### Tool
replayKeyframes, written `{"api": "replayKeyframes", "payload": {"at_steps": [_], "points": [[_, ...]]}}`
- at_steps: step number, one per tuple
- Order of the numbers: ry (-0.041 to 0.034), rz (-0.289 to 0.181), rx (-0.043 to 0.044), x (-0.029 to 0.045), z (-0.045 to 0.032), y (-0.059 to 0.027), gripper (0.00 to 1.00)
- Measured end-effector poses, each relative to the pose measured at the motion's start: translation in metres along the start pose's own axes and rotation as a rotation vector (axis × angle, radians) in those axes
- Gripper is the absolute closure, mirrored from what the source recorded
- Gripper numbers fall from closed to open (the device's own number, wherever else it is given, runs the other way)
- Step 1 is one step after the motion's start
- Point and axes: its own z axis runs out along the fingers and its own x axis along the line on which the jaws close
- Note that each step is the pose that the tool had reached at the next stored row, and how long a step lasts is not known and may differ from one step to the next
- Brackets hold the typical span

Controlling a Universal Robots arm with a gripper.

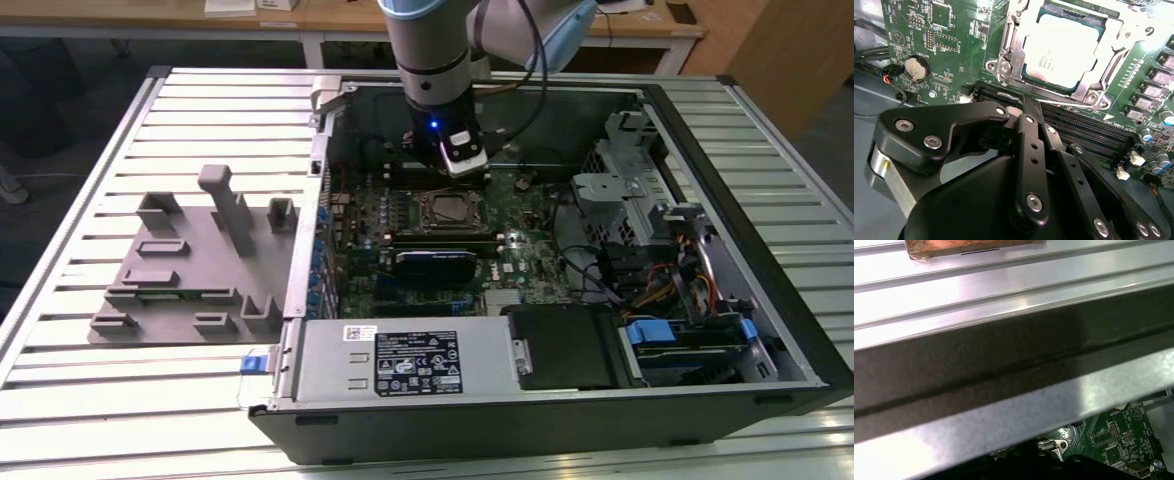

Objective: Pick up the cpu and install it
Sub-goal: 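Install the first cpu locking lever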

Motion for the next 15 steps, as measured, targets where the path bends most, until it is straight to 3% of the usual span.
{"api": "replayKeyframes", "payload": {"at_steps": [8, 15], "points": [[-0.0004, 0.0, 0.0002, 0.0001, 0.0002, 0.0003, 0.89], [-0.0033, 0.0, 0.0086, 0.0003, 0.0006, 0.0013, 0.89]]}}
